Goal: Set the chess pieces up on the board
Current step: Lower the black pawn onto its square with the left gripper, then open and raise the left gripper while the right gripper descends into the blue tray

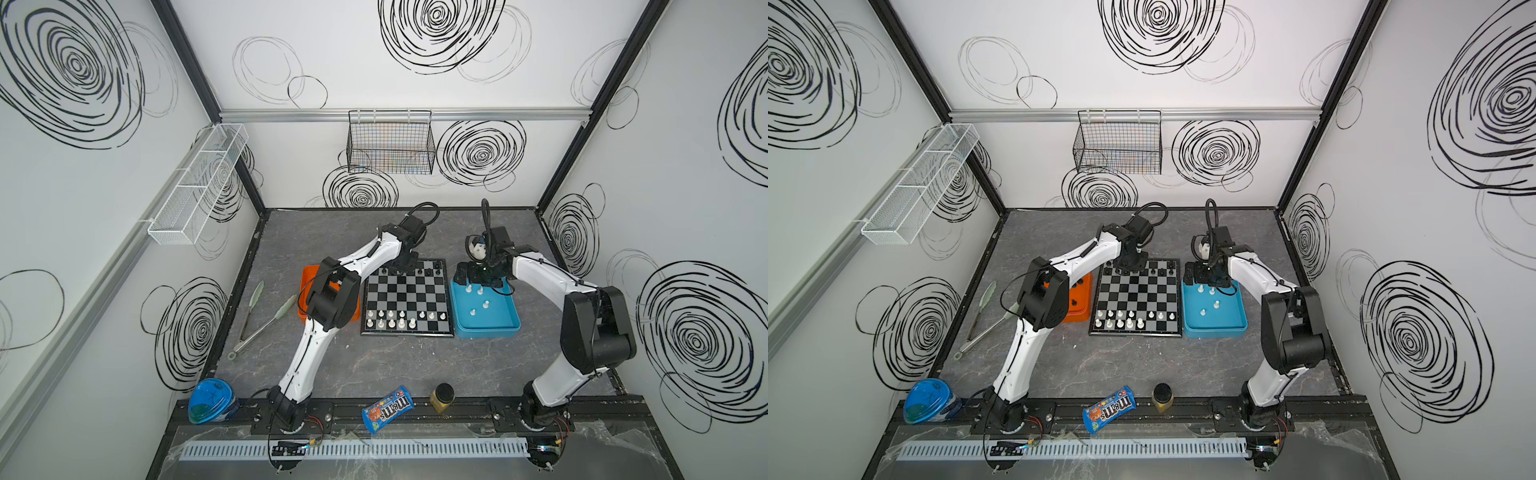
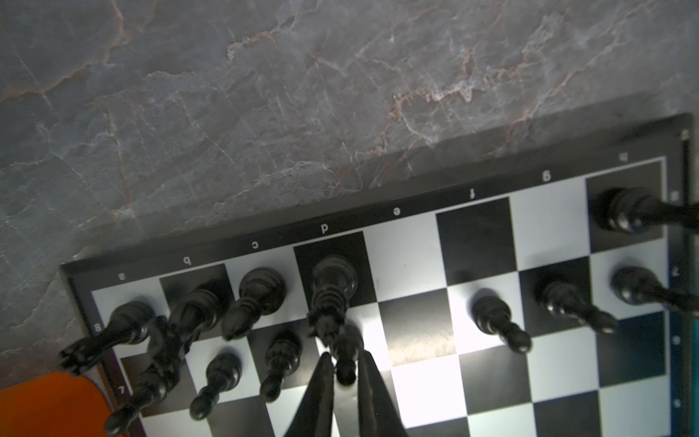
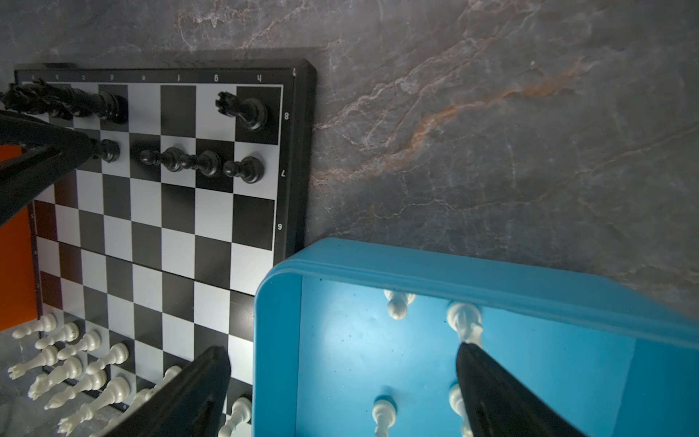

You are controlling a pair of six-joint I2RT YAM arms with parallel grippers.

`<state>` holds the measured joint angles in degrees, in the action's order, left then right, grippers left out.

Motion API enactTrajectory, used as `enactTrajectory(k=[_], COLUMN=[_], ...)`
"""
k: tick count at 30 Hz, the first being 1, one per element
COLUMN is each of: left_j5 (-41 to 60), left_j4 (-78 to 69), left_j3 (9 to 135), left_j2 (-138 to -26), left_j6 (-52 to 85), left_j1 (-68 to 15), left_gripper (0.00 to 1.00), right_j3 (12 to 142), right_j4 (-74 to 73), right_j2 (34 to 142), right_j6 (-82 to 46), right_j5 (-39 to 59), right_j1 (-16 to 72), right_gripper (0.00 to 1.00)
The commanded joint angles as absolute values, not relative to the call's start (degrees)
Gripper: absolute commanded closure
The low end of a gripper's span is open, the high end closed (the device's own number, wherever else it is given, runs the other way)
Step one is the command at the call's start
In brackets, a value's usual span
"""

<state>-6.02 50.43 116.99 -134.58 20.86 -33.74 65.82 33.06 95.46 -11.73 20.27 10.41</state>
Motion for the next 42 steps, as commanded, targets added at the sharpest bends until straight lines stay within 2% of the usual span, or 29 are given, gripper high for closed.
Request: enactTrajectory(k=[1, 19, 42], left_j5=[-5.98, -5.63, -5.67], left_j4=[50.08, 50.32, 51.24], left_j3=[116.89, 117.05, 115.39], left_j2=[-135.79, -134.41, -120.94], left_j6=[21.53, 21.88, 22.58], left_j1=[-33.57, -33.92, -35.47], left_gripper=[0.80, 0.78, 0.69], right_j3=[65.26, 65.57, 64.83], right_j4=[33.11, 33.36, 36.07], right_j2=[95.98, 95.57, 90.56], right_j6=[-10.99, -10.94, -11.86], right_j5=[20.39, 20.28, 17.15], right_j1=[10.20, 10.10, 9.58], right_gripper=[0.03, 0.02, 0.07])
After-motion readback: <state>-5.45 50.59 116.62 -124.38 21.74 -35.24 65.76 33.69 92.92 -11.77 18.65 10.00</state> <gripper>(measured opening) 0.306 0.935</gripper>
